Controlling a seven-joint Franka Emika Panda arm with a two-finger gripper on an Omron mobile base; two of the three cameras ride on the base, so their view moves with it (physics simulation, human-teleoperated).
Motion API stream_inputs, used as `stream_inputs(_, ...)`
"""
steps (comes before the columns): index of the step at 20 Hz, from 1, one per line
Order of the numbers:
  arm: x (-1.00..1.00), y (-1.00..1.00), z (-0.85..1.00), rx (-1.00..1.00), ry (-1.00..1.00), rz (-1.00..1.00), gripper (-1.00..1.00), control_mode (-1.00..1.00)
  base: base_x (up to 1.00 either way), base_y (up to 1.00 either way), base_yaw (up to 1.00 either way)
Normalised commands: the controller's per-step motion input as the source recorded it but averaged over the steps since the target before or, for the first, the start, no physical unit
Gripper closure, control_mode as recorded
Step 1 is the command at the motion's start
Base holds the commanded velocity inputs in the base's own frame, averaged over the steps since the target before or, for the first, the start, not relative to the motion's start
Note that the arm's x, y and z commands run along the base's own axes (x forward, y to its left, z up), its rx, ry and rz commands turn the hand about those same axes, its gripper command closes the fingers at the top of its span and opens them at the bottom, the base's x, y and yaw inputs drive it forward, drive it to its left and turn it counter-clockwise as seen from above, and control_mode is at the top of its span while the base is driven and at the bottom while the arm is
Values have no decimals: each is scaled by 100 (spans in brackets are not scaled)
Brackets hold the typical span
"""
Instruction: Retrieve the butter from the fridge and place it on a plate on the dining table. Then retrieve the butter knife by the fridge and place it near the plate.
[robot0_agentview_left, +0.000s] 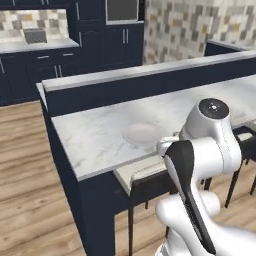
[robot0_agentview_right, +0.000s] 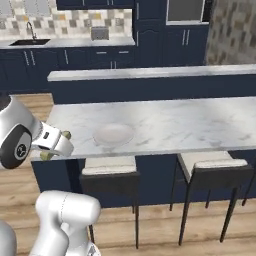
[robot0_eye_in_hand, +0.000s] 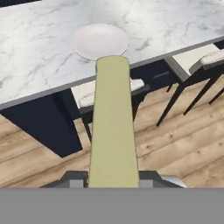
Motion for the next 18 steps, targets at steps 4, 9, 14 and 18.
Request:
stream_inputs(4, 0, 0, 0, 0, 0, 0, 100, 100, 51, -48, 50)
stream_inputs(9, 0, 0, 0, 0, 0, 0, 100, 100, 60, -2, 24)
stream_inputs(14, 0, 0, 0, 0, 0, 0, 100, 100, 53, -57, 13)
stream_inputs(18, 0, 0, 0, 0, 0, 0, 100, 100, 3, -46, 4)
